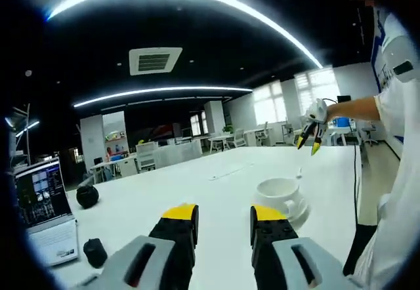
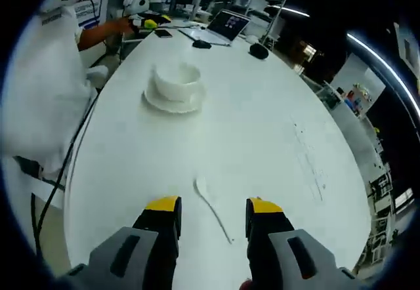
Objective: Tidy tabletop coffee trays, cups and spoons，present forward
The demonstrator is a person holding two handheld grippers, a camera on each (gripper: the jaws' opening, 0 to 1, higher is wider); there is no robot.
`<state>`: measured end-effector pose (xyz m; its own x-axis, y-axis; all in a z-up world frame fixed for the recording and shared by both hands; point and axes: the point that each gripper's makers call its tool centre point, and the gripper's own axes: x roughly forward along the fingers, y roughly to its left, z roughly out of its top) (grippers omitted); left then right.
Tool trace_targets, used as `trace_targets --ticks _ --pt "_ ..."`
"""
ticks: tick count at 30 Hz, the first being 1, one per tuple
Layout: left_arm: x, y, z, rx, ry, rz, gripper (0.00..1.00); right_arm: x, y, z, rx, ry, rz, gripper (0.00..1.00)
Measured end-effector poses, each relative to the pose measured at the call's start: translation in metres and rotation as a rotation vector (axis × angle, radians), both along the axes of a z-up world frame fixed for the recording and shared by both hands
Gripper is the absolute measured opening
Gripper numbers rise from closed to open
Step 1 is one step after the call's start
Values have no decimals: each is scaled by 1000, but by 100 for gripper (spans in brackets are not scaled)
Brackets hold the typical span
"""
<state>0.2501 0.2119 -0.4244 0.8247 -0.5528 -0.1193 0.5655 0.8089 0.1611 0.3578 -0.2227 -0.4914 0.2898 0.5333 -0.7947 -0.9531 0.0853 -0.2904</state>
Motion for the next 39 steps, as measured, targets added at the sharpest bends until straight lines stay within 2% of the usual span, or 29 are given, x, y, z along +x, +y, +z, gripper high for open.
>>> trace_targets --ticks 2,6,13,23,31,39 --pt "-1 0 0 2 2 -2 33 6 -7 -12 -68 16 16 38" --pt "-2 -1 0 0 5 -5 33 12 -15 -30 -143 67 26 37" --pt "-7 1 -3 -6 8 5 34 24 -25 -56 -268 96 74 33" --pt "-14 13 -11 -19 22 32 34 32 -34 -68 -362 129 112 25" --pt "-16 17 -16 -45 22 44 34 30 -24 -73 -424 118 146 20" --pt "-17 21 -17 -55 23 53 34 22 -16 -75 -450 133 157 16"
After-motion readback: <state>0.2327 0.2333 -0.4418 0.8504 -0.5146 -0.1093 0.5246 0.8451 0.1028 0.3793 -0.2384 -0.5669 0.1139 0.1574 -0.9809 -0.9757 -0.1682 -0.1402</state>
